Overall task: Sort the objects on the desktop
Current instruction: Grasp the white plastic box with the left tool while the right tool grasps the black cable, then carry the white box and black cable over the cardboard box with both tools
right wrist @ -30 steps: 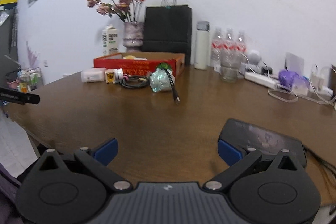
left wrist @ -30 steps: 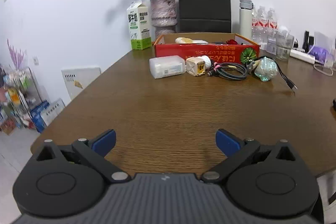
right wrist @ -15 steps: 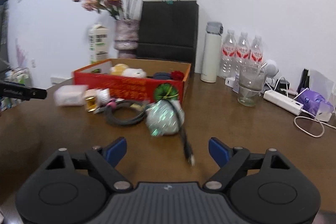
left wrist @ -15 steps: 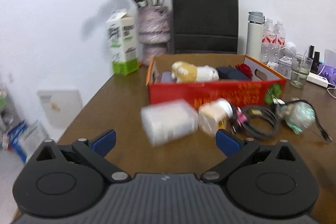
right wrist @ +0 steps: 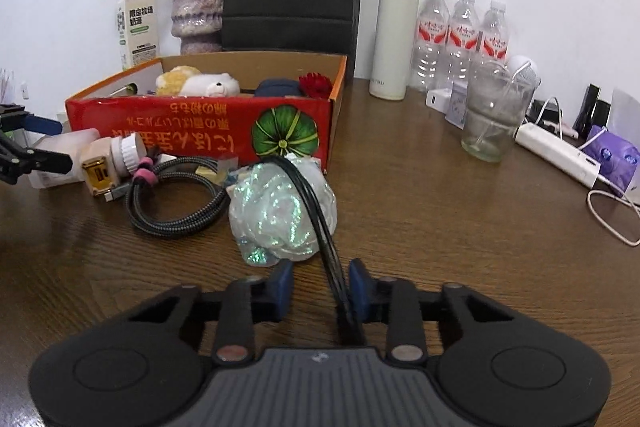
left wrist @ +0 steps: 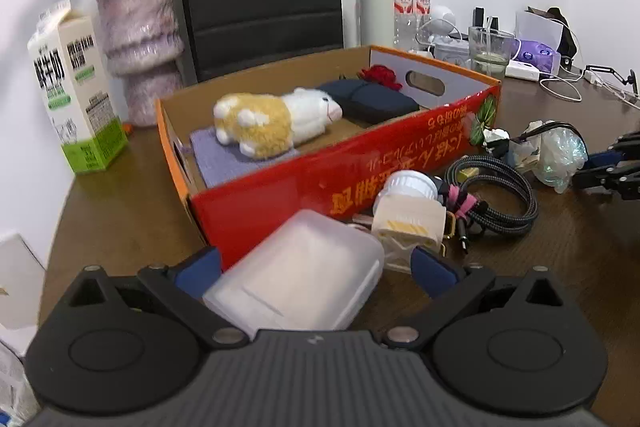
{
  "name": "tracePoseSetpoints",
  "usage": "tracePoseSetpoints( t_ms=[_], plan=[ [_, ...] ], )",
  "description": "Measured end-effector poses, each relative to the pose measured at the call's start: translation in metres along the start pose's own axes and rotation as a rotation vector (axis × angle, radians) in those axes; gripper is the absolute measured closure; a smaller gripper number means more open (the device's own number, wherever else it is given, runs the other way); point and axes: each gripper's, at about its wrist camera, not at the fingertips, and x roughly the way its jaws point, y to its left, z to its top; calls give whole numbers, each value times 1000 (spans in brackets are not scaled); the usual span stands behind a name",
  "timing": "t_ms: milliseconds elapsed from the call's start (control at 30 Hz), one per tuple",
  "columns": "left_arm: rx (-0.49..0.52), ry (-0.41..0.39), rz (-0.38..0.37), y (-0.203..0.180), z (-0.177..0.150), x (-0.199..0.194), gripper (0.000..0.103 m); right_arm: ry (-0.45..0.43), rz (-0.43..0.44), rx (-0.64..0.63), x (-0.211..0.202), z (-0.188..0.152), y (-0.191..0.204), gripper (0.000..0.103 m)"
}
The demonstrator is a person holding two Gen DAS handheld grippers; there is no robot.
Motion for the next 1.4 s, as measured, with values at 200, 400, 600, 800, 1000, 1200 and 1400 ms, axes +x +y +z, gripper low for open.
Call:
tracePoseSetpoints(
  t_ms=[200, 400, 600, 800, 1000, 1200, 1400],
  plan=[
    [-43, 10, 4, -14, -7, -25, 18, -22, -15, 7, -4, -2, -4, 96],
    [-14, 56, 29, -21, 1, -10, 8, -86, -58, -30, -18, 0, 4, 99],
    [-60, 100, 50, -26, 3, -3, 34, -143, -70, -76, -41, 0, 11, 99],
    [-172, 46, 180, -53, -13, -50, 37, -181, 13, -79, -78, 1, 16, 99],
    [-328, -87, 192, -97, -42, -131, 37, -245, 114, -63, -131, -13, 32, 99],
    [-350, -152, 244, -156, -72, -192, 37, -254, 175, -61, -178, -47, 59, 99],
    [-333, -181, 275, -199, -98, -229, 37, -250, 195, -73, -211, -87, 85, 99]
  ],
)
